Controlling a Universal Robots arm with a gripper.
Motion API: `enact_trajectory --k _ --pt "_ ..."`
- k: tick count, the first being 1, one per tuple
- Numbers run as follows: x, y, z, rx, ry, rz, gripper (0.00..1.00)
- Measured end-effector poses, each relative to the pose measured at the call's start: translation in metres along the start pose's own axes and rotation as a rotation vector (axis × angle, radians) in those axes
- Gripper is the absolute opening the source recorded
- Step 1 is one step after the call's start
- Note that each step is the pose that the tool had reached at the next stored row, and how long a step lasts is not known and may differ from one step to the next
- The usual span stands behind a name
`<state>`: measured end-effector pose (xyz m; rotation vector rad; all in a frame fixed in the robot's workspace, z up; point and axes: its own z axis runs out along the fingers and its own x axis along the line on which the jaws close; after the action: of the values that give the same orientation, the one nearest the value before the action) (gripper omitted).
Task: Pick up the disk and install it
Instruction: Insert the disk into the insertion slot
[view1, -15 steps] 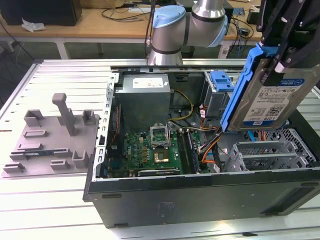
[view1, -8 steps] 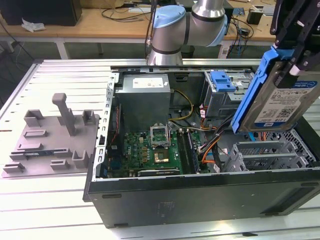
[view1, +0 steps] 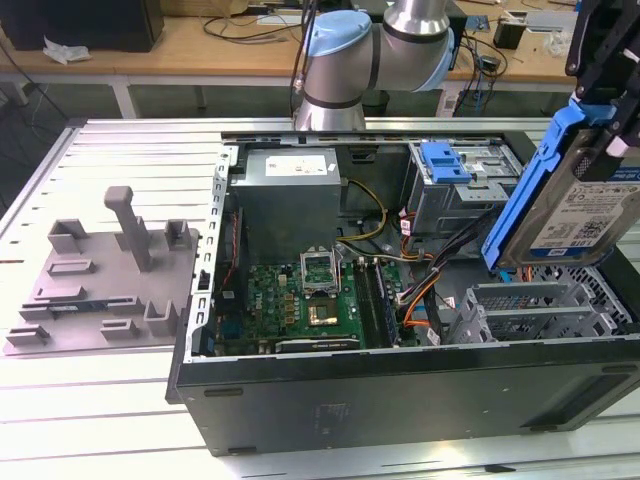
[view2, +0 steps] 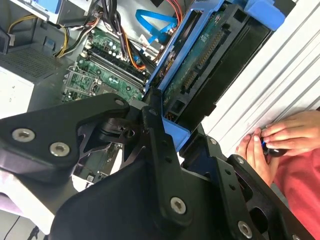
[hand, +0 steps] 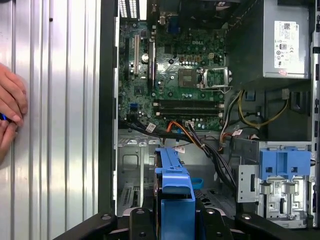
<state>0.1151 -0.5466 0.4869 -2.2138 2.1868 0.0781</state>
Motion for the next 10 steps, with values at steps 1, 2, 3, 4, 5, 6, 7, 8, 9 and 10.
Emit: enact_trajectory --k 1,2,3,4,5,6,7,8,9,10 --pt "0.0003 0.0000 0.0003 0.0000 0.0000 0.000 0.37" --pt "0.0007 0.0000 0.0007 0.0000 0.0001 0.000 0.37" --pt "0.0009 -0.0001 0.0010 0.0000 -0.0001 0.000 0.37" --pt "0.0012 -0.0001 0.0012 0.0000 -0.0001 0.000 0.37" --pt "0.0015 -0.0001 0.0015 0.0000 -0.0001 0.000 0.37" --pt "0.0017 -0.0001 0.0018 0.0000 -0.0002 0.000 0.37" --pt "0.0021 -0.0001 0.0021 0.0000 -0.0004 0.000 0.37" --pt "0.0024 -0.0001 0.0022 0.0000 -0.0002 0.000 0.37" --pt "0.0031 -0.0001 0.0025 0.0000 -0.0002 0.000 0.37" --pt "0.0036 -0.0001 0.0026 0.0000 0.0000 0.000 0.37"
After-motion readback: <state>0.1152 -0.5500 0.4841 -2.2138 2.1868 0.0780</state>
